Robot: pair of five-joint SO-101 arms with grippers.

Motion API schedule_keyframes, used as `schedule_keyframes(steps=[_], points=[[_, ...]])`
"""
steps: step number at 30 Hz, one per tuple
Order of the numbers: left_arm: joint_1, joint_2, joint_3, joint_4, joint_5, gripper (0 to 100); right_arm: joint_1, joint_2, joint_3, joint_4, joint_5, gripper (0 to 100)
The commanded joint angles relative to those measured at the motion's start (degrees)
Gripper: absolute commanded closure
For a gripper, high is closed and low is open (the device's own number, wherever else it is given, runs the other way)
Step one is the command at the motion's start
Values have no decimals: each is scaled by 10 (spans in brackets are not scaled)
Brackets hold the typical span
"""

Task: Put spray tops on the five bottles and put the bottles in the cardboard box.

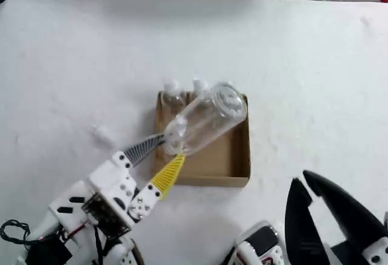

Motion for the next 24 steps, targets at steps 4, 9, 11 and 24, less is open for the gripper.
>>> schedule_keyframes(steps=[4,9,11,24], points=[[47,-5,-10,26,-4,978,-69,99,78,17,69,982],[57,-6,-11,50,-4,978,-68,116,94,3,94,982],[57,-6,-11,50,-4,978,-65,117,95,4,94,982],[53,-6,-79,115,-6,978,105,113,226,-87,91,982]])
